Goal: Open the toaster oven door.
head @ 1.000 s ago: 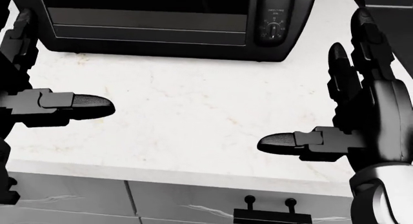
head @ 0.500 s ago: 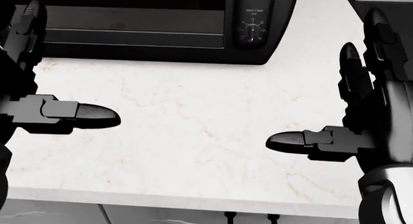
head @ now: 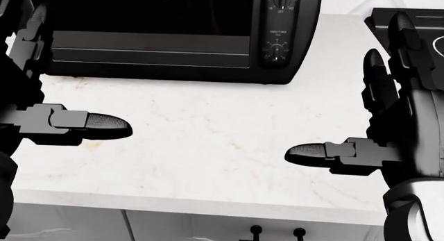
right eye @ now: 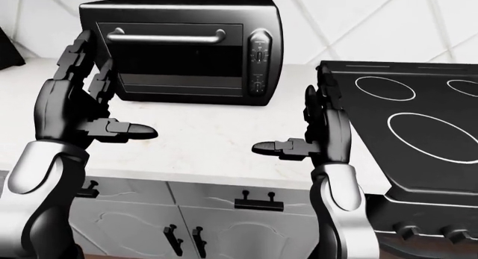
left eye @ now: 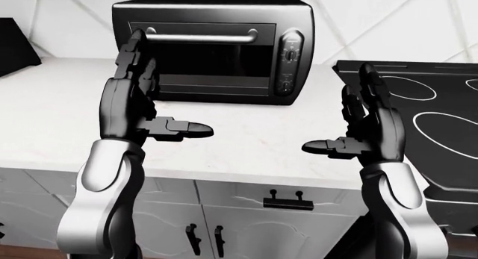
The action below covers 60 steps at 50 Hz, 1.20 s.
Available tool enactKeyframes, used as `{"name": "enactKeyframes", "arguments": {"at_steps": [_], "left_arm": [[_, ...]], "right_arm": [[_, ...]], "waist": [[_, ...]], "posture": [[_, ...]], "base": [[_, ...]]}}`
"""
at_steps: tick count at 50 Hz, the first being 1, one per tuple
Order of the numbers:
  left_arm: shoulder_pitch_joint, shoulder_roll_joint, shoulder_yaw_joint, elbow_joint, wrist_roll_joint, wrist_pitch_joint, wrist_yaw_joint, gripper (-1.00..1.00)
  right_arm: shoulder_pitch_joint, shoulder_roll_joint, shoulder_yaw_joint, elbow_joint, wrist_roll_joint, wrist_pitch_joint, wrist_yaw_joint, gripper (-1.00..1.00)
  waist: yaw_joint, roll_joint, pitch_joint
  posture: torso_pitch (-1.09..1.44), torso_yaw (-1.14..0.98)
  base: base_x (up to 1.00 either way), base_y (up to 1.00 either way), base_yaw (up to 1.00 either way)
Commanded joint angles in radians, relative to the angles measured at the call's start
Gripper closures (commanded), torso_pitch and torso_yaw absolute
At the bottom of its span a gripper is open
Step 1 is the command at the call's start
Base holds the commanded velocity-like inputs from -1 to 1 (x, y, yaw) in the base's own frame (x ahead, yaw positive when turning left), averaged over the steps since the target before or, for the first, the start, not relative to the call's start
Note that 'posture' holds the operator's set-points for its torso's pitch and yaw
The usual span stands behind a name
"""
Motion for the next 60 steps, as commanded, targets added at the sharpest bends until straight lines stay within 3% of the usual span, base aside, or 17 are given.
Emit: {"name": "enactKeyframes", "arguments": {"at_steps": [1, 16, 26, 33, 39, 44, 53, 60], "left_arm": [[-0.029, 0.005, 0.003, -0.023, 0.001, -0.029, 0.001, -1.00], [-0.034, 0.002, -0.003, -0.023, 0.006, -0.023, -0.001, -1.00], [-0.032, 0.003, 0.006, -0.018, 0.002, -0.028, -0.002, -1.00], [-0.073, 0.024, -0.013, 0.010, 0.034, -0.028, -0.010, -1.00], [-0.171, 0.049, -0.088, 0.068, 0.227, -0.067, -0.080, -1.00], [-0.203, 0.051, -0.152, 0.192, 0.476, -0.241, -0.186, -1.00], [-0.274, 0.011, -0.173, 0.460, 0.850, -0.581, -0.289, -1.00], [-0.305, -0.005, -0.169, 0.608, 1.014, -0.751, -0.304, -1.00]], "right_arm": [[-0.026, -0.007, -0.004, -0.036, -0.001, -0.026, 0.000, -1.00], [-0.026, -0.007, -0.007, -0.039, 0.000, -0.022, 0.000, -1.00], [-0.017, 0.002, 0.007, -0.016, -0.009, -0.053, 0.003, -1.00], [-0.021, 0.001, 0.003, -0.036, -0.005, -0.033, -0.002, -1.00], [-0.023, -0.003, -0.007, -0.047, 0.003, -0.023, -0.004, -1.00], [-0.022, -0.007, -0.014, -0.055, 0.010, -0.020, -0.008, -1.00], [-0.016, -0.009, -0.023, -0.053, 0.018, -0.031, -0.010, -1.00], [-0.022, -0.018, -0.033, -0.063, 0.029, -0.017, -0.015, -1.00]], "waist": [[-0.001, 0.002, -0.020], [0.003, 0.006, -0.123], [0.008, 0.007, -0.168], [0.011, 0.006, -0.181], [0.012, 0.001, -0.182], [0.011, -0.001, -0.184], [0.003, -0.010, -0.185], [-0.004, -0.013, -0.187]], "posture": [[-0.21, 0.00], [-0.33, 0.00], [-0.40, 0.00], [-0.40, 0.00], [-0.40, 0.00], [-0.40, 0.00], [-0.40, 0.00], [-0.40, 0.00]], "base": [[0.00, 0.00, 0.00], [0.00, 0.00, 0.00], [0.00, 0.00, 0.00], [0.00, 0.00, 0.00], [0.00, 0.00, 0.00], [0.00, 0.00, 0.00], [0.00, 0.00, 0.00], [0.00, 0.00, 0.00]]}}
